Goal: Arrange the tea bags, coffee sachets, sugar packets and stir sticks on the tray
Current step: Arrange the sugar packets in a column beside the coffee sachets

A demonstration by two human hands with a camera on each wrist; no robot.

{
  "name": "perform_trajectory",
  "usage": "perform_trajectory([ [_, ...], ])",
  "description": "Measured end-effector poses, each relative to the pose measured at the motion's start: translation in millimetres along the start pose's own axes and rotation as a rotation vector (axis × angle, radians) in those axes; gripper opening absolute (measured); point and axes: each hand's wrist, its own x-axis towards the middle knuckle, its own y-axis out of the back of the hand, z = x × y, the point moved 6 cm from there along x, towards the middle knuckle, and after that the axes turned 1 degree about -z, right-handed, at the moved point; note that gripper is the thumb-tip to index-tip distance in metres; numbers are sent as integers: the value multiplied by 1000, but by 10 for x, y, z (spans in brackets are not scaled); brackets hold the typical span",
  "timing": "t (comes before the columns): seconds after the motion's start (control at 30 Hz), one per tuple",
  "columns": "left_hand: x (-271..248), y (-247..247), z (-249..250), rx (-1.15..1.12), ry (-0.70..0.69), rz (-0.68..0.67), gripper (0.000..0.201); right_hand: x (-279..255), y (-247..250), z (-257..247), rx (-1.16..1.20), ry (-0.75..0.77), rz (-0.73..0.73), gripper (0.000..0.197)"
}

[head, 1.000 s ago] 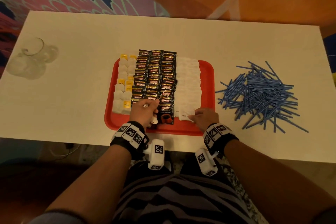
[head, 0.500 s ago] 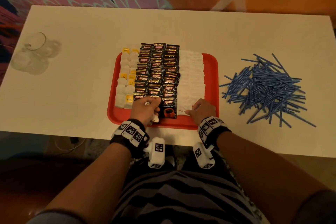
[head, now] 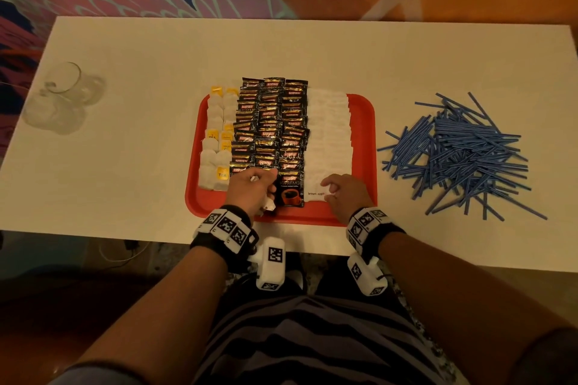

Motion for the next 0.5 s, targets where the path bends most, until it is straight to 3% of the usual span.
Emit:
perform_trajectory([
  [0.3,44,-178,115,-81,25,-83,34,-66,331,-17,268,0,113,23],
  [0.5,77,-432,365,-144,52,-136,45,-145,657,-559,344,236,125,19],
])
